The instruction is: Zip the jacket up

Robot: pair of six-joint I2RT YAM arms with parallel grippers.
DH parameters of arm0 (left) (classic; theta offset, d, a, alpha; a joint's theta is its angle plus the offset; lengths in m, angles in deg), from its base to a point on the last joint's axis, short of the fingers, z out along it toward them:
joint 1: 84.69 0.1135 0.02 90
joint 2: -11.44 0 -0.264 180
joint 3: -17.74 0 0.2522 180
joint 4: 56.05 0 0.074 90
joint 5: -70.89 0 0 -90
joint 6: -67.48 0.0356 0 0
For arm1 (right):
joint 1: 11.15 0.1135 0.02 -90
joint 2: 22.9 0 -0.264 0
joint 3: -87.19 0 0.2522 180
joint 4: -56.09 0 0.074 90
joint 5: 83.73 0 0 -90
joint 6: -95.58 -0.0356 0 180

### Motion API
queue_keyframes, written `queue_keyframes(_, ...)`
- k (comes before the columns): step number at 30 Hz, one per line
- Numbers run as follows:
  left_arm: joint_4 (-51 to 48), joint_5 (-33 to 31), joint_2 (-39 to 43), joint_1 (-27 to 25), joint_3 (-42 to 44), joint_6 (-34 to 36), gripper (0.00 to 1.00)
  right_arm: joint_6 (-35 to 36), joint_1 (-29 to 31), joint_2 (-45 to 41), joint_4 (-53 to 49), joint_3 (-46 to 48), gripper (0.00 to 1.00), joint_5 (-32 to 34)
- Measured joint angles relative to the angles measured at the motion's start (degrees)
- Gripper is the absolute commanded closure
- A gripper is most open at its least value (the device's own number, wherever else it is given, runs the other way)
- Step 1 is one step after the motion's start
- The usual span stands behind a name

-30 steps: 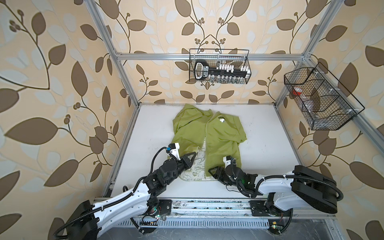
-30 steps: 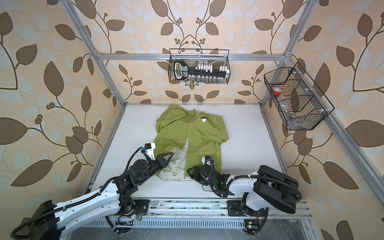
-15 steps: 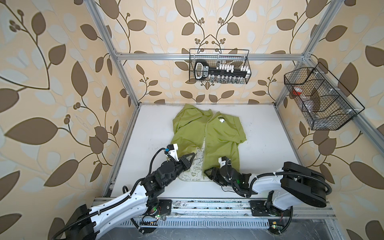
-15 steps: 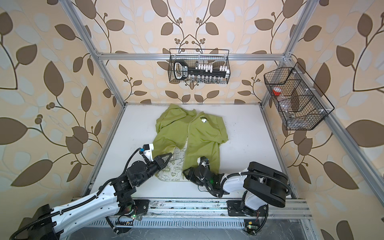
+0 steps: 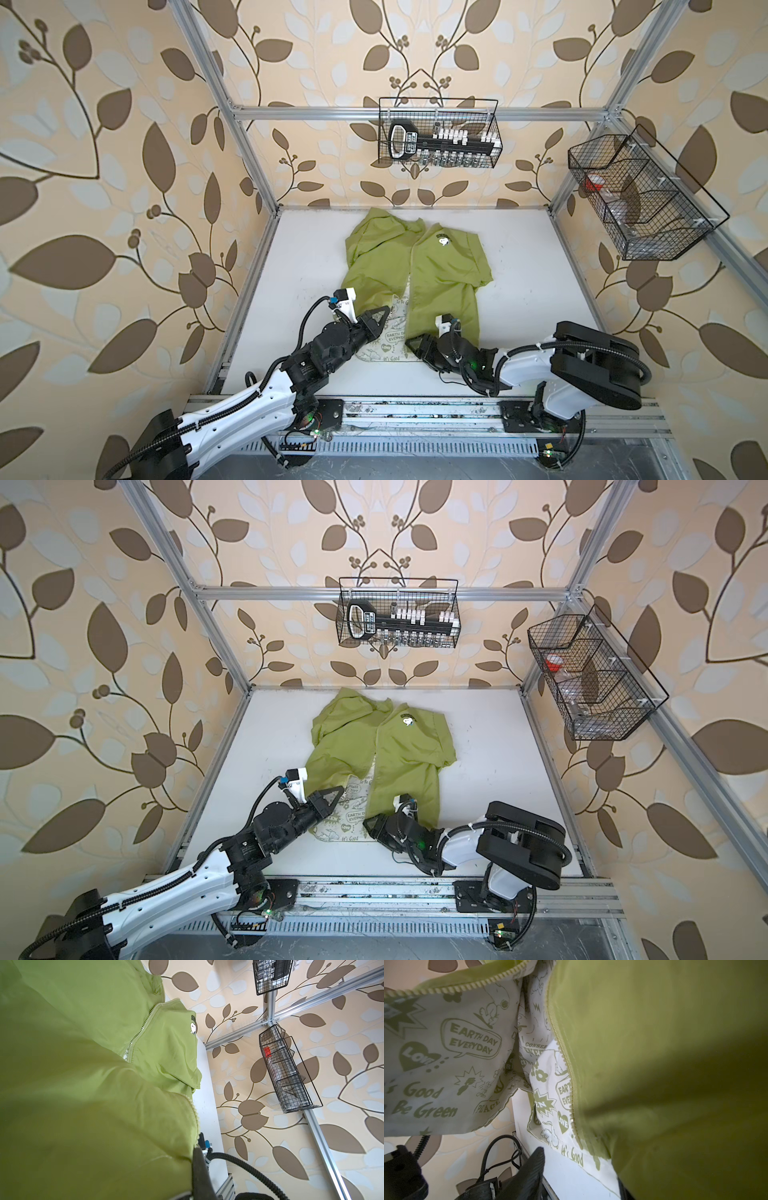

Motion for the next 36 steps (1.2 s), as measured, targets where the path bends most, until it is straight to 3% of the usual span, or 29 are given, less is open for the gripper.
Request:
queue_keyframes(9,-1.29,0.42,0.0,0.0,0.0,0.0,1.0,-2.91,-0.31,-1.57,0.2,2.93,0.7,2.21)
queue_keyframes(16,-1.49,0.46,-0.02,0.0,0.0,0.0,1.0,-1.86,-4.15,-4.26,-2.23,4.59,0.82,2.99)
queue_keyframes(29,-1.55,0.48,-0.37,0.0,0.0,0.0,1.0,0.17,-2.95,1.46,6.27,3.17,0.56,0.92)
queue_keyframes(36,-1.57,0.48,-0.35,0.0,0.0,0.0,1.0,0.0,-1.99,4.28,9.6,1.79,0.55,0.85)
